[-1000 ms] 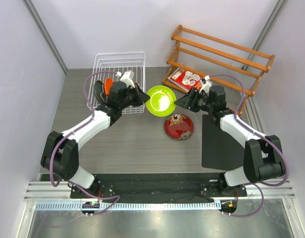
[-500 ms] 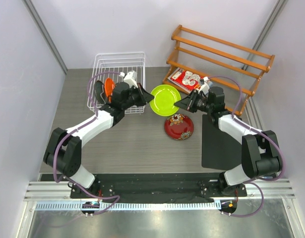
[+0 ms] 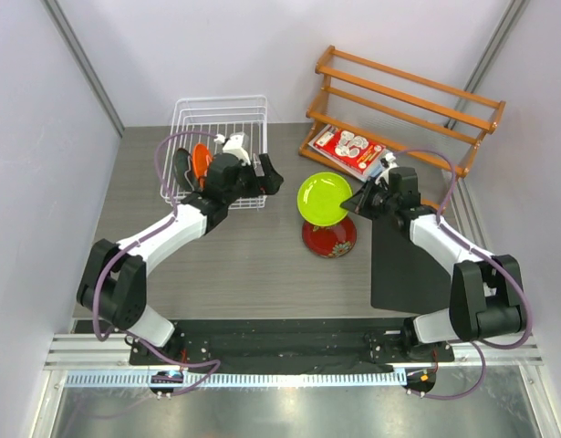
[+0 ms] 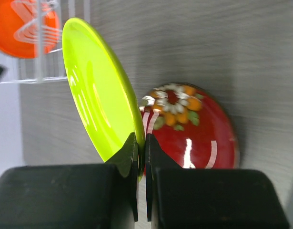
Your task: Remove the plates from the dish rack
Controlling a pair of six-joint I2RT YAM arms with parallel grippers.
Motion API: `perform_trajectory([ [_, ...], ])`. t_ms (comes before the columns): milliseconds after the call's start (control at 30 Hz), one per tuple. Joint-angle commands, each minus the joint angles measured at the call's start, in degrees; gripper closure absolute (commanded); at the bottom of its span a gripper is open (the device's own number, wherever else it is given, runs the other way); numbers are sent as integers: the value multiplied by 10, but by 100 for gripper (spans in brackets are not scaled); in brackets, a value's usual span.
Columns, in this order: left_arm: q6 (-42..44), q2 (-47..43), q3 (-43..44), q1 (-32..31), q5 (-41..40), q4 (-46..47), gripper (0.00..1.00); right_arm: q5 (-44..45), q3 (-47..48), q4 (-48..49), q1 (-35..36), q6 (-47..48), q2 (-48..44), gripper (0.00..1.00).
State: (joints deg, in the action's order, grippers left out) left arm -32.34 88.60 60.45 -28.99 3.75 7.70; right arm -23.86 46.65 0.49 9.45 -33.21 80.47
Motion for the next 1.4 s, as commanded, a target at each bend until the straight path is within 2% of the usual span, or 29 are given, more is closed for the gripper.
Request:
perform_trajectory([
  [0, 86, -52, 7, -2, -138, -55, 0, 62, -20, -77, -15, 33, -38, 99],
  [133, 131, -69, 2, -1, -255, -68, 0, 62, -30, -111, -19, 42, -34, 99],
  [267, 145, -74, 5, -1, -316, -75, 0, 56, -40, -112, -20, 43, -24, 99],
  [600, 161, -72, 7, -1, -354, -93, 1, 18, -36, -117, -21, 52, 21, 94],
  [700, 161, -71, 7, -1, -357, -93, 1, 12, -36, -118, -20, 54, 25, 88],
  [733, 162, -71, 6, 0, -360, -92, 1, 10, -36, -117, -20, 56, 25, 81],
  [800, 162, -69, 7, 0, -369, -92, 1, 5, -33, -118, -21, 59, 27, 73],
  [867, 163, -69, 8, 3, -371, -93, 1, 0, -29, -122, -20, 64, 29, 59],
  [967, 163, -67, 12, 10, -371, -100, 1, 14, -24, -132, -21, 73, 27, 47],
  [1100, 163, -64, 13, 14, -368, -104, 1, 49, -11, -159, -19, 90, 19, 40],
  [1267, 163, -61, 16, 24, -368, -104, 1, 125, 12, -209, -7, 104, -4, 38],
  [1367, 163, -55, 22, 32, -371, -111, 0, 143, 19, -219, -6, 109, -12, 38],
])
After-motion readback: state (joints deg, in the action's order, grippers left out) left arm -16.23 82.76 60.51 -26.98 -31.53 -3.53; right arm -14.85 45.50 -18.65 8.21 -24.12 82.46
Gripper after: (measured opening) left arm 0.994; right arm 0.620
